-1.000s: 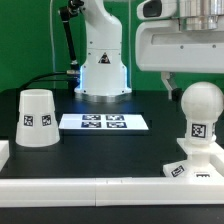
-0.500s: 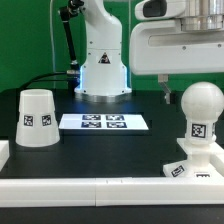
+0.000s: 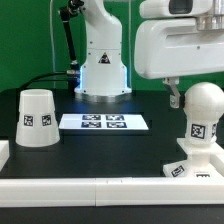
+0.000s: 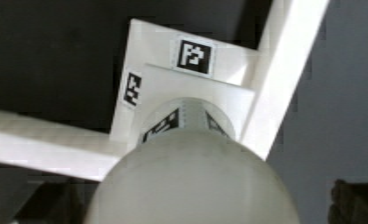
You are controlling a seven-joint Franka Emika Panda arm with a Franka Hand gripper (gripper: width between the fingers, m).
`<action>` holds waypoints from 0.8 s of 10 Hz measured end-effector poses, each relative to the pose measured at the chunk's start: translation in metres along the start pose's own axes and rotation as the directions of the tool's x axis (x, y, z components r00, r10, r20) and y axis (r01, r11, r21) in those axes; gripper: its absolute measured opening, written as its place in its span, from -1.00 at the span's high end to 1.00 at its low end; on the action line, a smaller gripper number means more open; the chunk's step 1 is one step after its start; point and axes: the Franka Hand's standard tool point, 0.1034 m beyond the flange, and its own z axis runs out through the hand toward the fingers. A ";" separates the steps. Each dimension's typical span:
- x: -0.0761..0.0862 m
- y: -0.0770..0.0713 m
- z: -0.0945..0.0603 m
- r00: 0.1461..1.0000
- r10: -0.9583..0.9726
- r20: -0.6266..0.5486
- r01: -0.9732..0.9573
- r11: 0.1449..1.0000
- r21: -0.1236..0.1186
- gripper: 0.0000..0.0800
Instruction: Assemble lamp
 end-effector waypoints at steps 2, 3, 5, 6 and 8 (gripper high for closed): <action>0.000 0.001 0.002 0.986 -0.167 0.007 0.167 0.986 -0.004 -0.75; 0.001 0.002 0.003 0.973 -0.230 0.015 0.230 0.973 -0.009 -0.75; 0.006 0.002 0.004 0.930 -0.366 0.034 0.367 0.930 -0.018 -0.75; 0.007 0.001 0.004 0.916 -0.399 0.033 0.400 0.917 -0.017 -0.75; 0.007 0.004 0.004 0.852 -0.522 0.033 0.523 0.852 -0.019 -0.75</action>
Offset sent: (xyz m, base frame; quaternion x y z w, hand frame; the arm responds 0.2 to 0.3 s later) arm 0.0165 0.0071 -0.0020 -0.0070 -0.0409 -0.2316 0.9719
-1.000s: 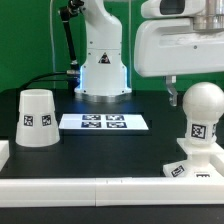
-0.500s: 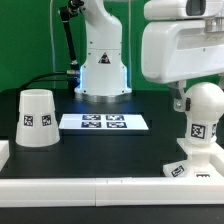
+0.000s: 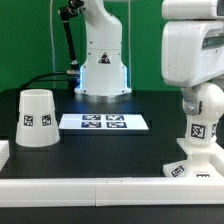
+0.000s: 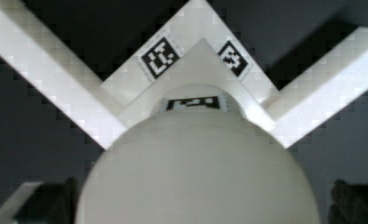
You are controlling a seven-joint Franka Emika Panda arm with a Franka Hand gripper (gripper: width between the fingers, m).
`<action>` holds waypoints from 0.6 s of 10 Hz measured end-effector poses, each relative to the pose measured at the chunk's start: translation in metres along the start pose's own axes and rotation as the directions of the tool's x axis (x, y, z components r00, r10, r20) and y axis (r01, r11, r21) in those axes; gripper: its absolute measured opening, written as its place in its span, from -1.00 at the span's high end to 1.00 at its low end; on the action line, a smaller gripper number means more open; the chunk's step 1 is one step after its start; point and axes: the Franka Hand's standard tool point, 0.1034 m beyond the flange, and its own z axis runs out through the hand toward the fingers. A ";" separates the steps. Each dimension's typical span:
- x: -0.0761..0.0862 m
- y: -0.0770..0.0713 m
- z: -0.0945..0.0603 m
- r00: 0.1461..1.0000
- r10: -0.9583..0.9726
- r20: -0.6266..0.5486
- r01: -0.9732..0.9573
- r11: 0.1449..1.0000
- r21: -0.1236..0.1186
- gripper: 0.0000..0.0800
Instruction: Assemble lamp
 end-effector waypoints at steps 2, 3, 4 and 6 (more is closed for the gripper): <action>-0.001 0.001 0.000 1.000 -0.008 -0.001 0.008 1.000 -0.001 -0.75; -0.001 0.001 0.000 1.000 -0.007 -0.001 0.007 1.000 -0.001 -0.48; -0.001 0.001 0.000 1.000 0.007 -0.001 -0.007 1.000 -0.001 -0.48; -0.002 0.002 0.000 1.000 0.020 -0.001 -0.020 1.000 -0.001 -0.44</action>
Offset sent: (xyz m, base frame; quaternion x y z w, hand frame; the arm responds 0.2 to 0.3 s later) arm 0.0000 0.0000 0.0000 0.0000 0.0000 0.0000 1.0000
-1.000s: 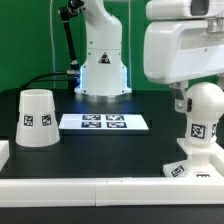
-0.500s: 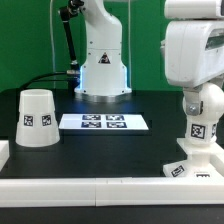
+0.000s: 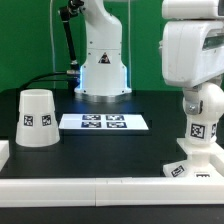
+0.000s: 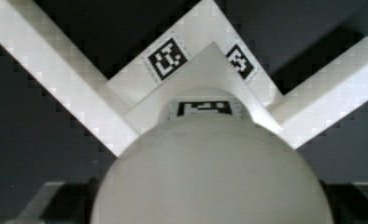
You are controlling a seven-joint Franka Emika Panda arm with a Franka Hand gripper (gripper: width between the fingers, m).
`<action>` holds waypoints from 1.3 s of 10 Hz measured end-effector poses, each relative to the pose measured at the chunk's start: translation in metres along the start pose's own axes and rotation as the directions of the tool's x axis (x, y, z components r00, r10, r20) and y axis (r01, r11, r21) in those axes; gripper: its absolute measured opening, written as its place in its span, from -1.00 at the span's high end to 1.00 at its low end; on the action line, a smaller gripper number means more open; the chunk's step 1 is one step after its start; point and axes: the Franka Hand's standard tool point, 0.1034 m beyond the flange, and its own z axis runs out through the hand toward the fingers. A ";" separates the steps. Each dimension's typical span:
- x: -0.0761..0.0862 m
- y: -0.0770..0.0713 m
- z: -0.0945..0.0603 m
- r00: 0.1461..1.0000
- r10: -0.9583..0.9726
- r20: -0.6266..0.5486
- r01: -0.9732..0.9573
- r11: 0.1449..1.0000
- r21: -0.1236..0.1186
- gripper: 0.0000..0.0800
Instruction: Assemble lamp
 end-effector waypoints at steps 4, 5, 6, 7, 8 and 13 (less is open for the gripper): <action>0.000 -0.002 0.000 0.891 0.453 -0.039 -0.454 0.891 -0.007 -0.44; 0.000 -0.002 0.001 0.825 0.563 -0.046 -0.563 0.826 -0.004 -0.45; -0.001 -0.001 0.001 0.756 0.653 -0.046 -0.654 0.757 0.001 -0.45; -0.001 -0.001 0.001 0.703 0.709 -0.046 -0.710 0.704 0.005 -0.45; -0.002 0.000 0.001 0.650 0.758 -0.046 -0.759 0.651 0.007 -0.45; -0.003 0.001 0.001 0.403 0.914 -0.042 -0.915 0.404 0.019 -0.45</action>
Offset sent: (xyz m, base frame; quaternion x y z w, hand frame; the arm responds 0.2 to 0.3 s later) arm -0.0107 0.0006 -0.0018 -0.0101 0.0175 0.2504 0.9679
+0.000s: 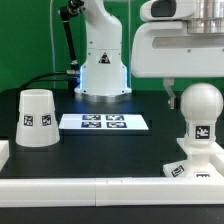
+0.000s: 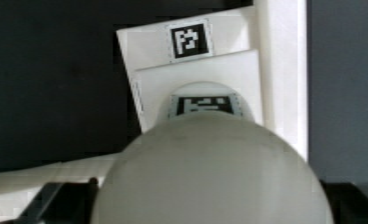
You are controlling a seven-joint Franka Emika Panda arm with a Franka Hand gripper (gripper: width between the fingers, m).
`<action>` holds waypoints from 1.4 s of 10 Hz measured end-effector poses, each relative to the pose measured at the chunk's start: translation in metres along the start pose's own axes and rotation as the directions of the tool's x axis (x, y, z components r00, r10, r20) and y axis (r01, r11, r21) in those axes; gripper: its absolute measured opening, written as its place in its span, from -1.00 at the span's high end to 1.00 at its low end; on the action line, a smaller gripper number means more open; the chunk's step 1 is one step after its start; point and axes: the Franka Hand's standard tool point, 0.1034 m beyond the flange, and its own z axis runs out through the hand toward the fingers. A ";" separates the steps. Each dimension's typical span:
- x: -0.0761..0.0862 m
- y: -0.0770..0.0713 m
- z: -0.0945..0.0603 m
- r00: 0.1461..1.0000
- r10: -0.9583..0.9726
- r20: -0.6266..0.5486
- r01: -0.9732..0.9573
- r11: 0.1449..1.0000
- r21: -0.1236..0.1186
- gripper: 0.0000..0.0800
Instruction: Assemble lamp
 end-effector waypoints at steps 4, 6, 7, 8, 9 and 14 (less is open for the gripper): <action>-0.008 -0.001 0.001 0.862 0.505 0.038 -0.506 0.862 0.018 -0.45; -0.009 -0.002 0.001 0.759 0.647 0.071 -0.650 0.760 0.023 -0.45; -0.010 -0.003 0.001 0.690 0.718 0.088 -0.722 0.692 0.018 -0.45; -0.010 -0.004 0.002 0.635 0.766 0.099 -0.771 0.637 0.014 -0.45; -0.010 -0.005 0.002 0.580 0.807 0.108 -0.813 0.583 0.011 -0.45; -0.014 -0.005 -0.001 0.683 0.718 0.133 -0.723 0.691 -0.021 -0.74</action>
Offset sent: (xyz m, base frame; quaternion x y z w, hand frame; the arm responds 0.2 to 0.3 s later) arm -0.0046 0.0036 -0.0039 0.0047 -0.0177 0.3153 0.9488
